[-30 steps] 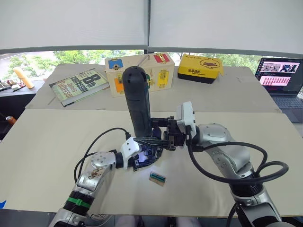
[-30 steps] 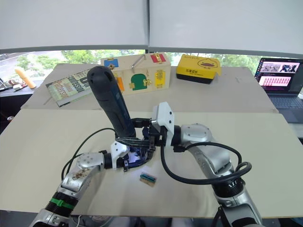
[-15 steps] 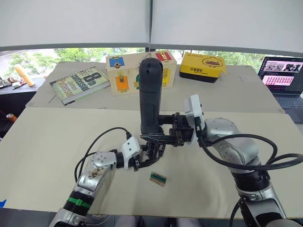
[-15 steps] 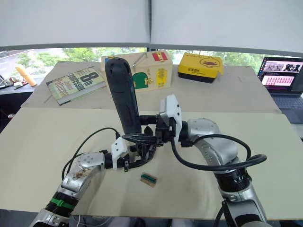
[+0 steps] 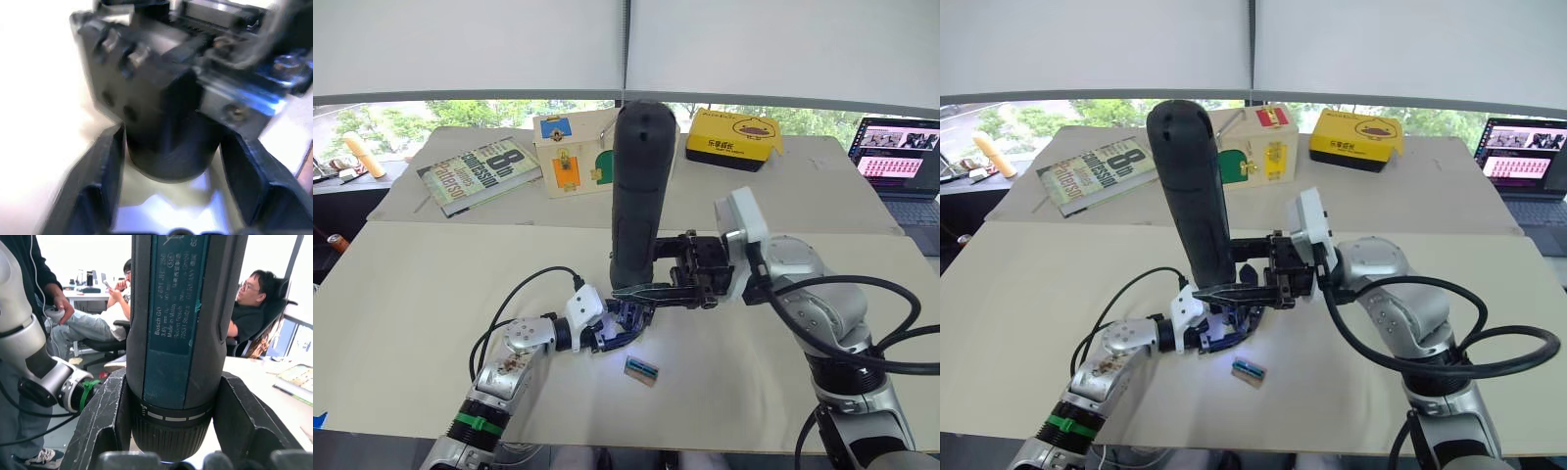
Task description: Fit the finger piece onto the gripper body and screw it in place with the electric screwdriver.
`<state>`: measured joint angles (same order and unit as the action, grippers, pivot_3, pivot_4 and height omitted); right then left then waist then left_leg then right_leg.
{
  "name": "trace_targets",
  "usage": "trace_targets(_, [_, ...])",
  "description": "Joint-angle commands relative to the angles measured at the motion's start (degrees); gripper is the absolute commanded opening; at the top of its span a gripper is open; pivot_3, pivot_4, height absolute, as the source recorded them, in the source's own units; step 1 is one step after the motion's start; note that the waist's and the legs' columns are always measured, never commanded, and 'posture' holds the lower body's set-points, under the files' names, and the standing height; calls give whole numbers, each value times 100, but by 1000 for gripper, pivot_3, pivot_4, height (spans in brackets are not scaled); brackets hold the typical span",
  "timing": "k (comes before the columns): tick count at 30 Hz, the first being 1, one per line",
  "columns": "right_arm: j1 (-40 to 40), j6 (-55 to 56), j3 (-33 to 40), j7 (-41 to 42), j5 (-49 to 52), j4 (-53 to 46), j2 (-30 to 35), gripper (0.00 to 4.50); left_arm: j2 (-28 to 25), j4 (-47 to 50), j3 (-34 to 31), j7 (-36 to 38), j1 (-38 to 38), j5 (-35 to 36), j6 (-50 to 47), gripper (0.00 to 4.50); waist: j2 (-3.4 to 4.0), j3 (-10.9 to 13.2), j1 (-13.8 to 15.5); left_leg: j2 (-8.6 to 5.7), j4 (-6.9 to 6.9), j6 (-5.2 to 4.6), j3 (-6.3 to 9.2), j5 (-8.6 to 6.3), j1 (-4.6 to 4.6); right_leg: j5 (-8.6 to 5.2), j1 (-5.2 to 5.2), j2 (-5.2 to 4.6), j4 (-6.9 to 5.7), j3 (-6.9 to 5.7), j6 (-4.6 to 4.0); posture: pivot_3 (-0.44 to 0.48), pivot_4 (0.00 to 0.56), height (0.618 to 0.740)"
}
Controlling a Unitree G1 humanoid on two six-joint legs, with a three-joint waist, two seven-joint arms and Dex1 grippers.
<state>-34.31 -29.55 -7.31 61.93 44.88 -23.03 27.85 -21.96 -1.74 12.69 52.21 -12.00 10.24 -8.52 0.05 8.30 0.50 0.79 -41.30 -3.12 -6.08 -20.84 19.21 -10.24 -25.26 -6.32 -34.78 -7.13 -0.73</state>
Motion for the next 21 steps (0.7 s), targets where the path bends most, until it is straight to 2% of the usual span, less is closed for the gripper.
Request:
trace_targets(1, [-199,-239,608,-3,824,-513,183,1922,-262,-280,-122,-70,369,-98,-54,4466,2,2,-6,0,1,1,1,0,0,0,-1,0,0,0,0,0,150,740])
trace_targets(4, [-145,-556,961,-59,1220,-657,579,1922,-542,-189,-354,127,632,31,308,4466,1,3,-69,2,11,2,4,0,-1,-1,-2,0,5,5,-3,0,150,740])
trace_targets(8, [1,-1188,1709,-333,1717,-518,1475,1922,-945,50,-889,503,1084,540,663,4466,6,9,-150,5,40,13,4,6,-4,-5,-12,-1,18,11,-11,0,150,740])
trace_targets(11, [467,-2294,2327,-84,1776,172,2991,1922,-1478,380,-1461,1384,1579,1412,600,4466,7,26,-123,6,46,18,7,9,7,-10,-27,-2,20,8,-18,0,150,740])
trace_targets(13, [820,-2750,2431,191,1593,593,3817,1922,-1741,460,-1681,1706,1746,1652,624,4466,8,30,-97,6,49,17,6,9,23,-11,-43,-5,25,6,-20,0,150,740])
trace_targets(14, [1121,-2751,2291,429,1226,756,4320,1922,-1864,463,-1794,1845,1778,1730,682,4466,9,31,-86,4,47,16,2,8,33,-11,-52,-8,27,6,-20,0,150,740])
trace_targets(17, [1527,-2797,1803,621,446,1115,5200,1922,-2051,477,-2036,2113,1779,1911,818,4466,18,37,-24,0,34,12,-5,9,83,-9,-94,-8,23,5,-16,0,150,740])
trace_targets(21, [1166,-2698,423,443,-920,1757,5429,1922,-2221,882,-2382,2476,1822,2494,528,4466,7,46,-39,2,28,13,-15,9,88,-8,-98,4,22,-1,-12,0,150,740])
